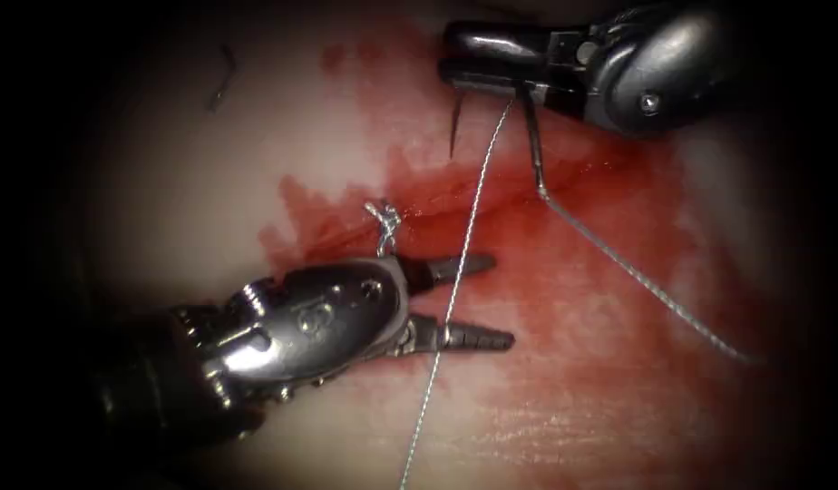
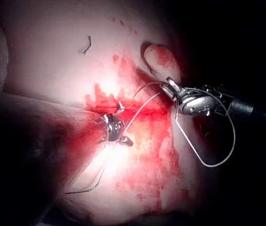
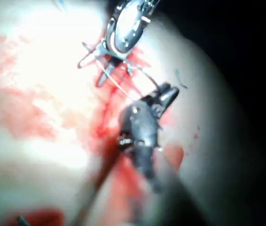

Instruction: Wound Closure

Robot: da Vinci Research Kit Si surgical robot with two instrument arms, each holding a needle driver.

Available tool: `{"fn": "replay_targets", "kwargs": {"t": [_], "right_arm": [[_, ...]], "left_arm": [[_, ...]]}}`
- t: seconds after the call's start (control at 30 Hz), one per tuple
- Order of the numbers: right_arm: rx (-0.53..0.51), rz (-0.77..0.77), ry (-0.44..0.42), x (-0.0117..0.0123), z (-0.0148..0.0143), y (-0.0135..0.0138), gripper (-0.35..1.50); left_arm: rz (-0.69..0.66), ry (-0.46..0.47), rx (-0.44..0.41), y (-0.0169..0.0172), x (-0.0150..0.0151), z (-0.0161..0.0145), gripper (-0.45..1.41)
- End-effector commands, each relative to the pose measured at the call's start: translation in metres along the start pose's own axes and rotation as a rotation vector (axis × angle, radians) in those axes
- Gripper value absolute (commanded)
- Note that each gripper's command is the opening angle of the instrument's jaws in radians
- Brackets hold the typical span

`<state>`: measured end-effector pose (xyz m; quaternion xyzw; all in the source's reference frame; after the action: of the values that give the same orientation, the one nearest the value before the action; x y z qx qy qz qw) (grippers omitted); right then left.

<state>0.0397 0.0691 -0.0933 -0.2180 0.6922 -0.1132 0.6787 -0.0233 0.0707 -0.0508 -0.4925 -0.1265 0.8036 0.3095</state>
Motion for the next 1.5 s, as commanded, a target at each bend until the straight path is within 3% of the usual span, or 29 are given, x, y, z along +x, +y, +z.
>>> {"fn": "replay_targets", "kwargs": {"t": [0.03, 0.43, 0.7, 1.13, 1.27, 1.5], "right_arm": [[-0.002, -0.002, 0.004, -0.0004, 0.0010, -0.0001, -0.35], [0.046, -0.009, -0.002, -0.0007, 0.0011, -0.0015, -0.35], [0.041, -0.043, -0.019, -0.0005, 0.0011, -0.0008, -0.35], [0.095, -0.073, -0.036, -0.0020, 0.0009, -0.0033, -0.35], [0.144, -0.014, -0.036, -0.0020, 0.0009, -0.0048, -0.35], [0.185, 0.134, -0.053, -0.0016, 0.0013, -0.0043, -0.35]], "left_arm": [[0.002, 0.002, 0.000, -0.0003, 0.0002, 0.0008, 0.54], [0.002, 0.000, -0.004, -0.0001, 0.0001, 0.0010, 0.54], [0.002, -0.003, -0.008, -0.0001, 0.0001, 0.0010, 0.54], [0.002, -0.005, -0.012, 0.0001, 0.0001, 0.0009, 0.54], [0.002, -0.008, -0.014, 0.0001, 0.0001, 0.0008, 0.54], [0.002, -0.008, -0.014, 0.0000, 0.0001, 0.0008, 0.54]]}}
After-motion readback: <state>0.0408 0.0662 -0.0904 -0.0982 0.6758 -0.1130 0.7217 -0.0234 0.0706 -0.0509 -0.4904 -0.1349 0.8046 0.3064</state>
